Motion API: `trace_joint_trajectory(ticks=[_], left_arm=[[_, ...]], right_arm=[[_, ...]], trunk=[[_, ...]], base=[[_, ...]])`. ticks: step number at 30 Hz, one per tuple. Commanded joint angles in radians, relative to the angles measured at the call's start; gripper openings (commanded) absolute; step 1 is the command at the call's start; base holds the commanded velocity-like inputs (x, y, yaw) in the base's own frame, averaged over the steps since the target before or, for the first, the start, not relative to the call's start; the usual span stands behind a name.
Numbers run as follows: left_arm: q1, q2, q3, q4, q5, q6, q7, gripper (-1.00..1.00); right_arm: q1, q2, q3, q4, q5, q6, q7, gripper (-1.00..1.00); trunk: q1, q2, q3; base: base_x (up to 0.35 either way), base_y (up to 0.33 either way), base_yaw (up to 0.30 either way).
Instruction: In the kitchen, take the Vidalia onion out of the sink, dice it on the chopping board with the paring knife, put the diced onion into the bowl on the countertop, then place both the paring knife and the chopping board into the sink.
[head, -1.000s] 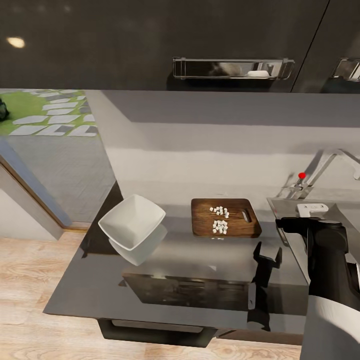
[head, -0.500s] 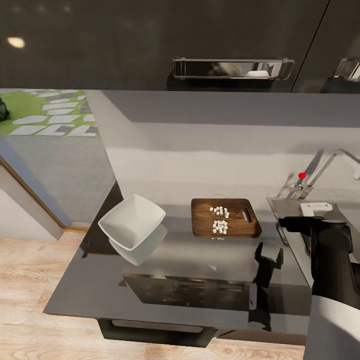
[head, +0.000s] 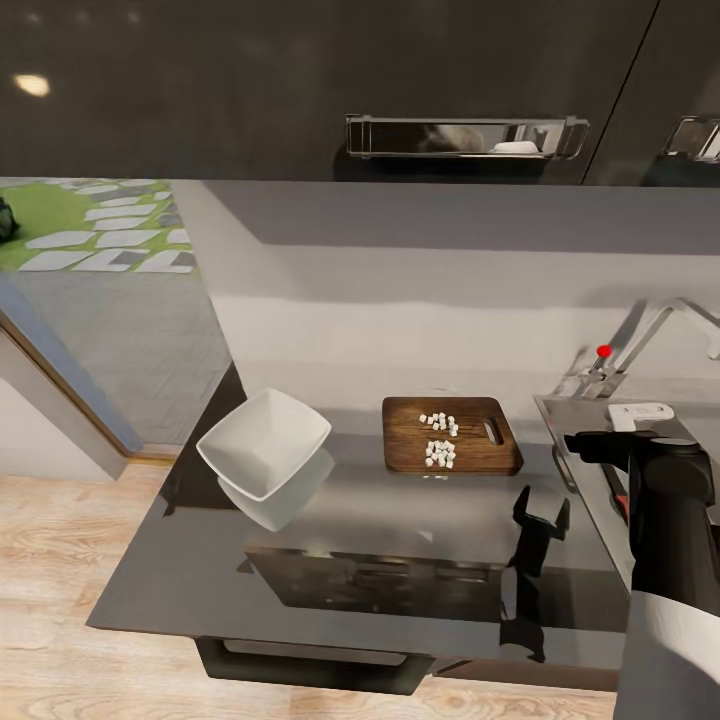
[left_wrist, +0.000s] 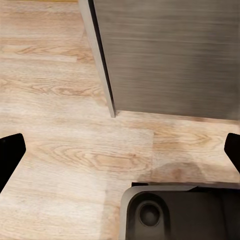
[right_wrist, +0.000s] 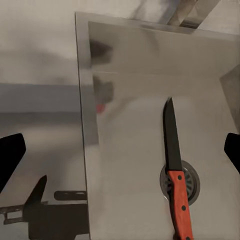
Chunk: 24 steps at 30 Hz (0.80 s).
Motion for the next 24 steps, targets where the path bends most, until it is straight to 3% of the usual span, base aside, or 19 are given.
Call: trace_joint_trajectory(ticks=[1,24], left_arm=[[0.0,0.001,-0.008,-0.002,0.007,-0.001,0.003,1.0],[0.0,0.0,-0.008,-0.002,0.007,-0.001,0.003,1.0]], right_arm=[[-0.001,0.0,0.0,-0.001,0.01,0.002,0.01,1.0],[-0.001,0.009,0.004,-0.001,0.012,0.004,0.01,1.0]], trunk=[[0.001,-0.002,-0.002],[0.001,-0.002,-0.002]], base=[[0.0,0.0,0.0],[0.082,0.037,0.0]])
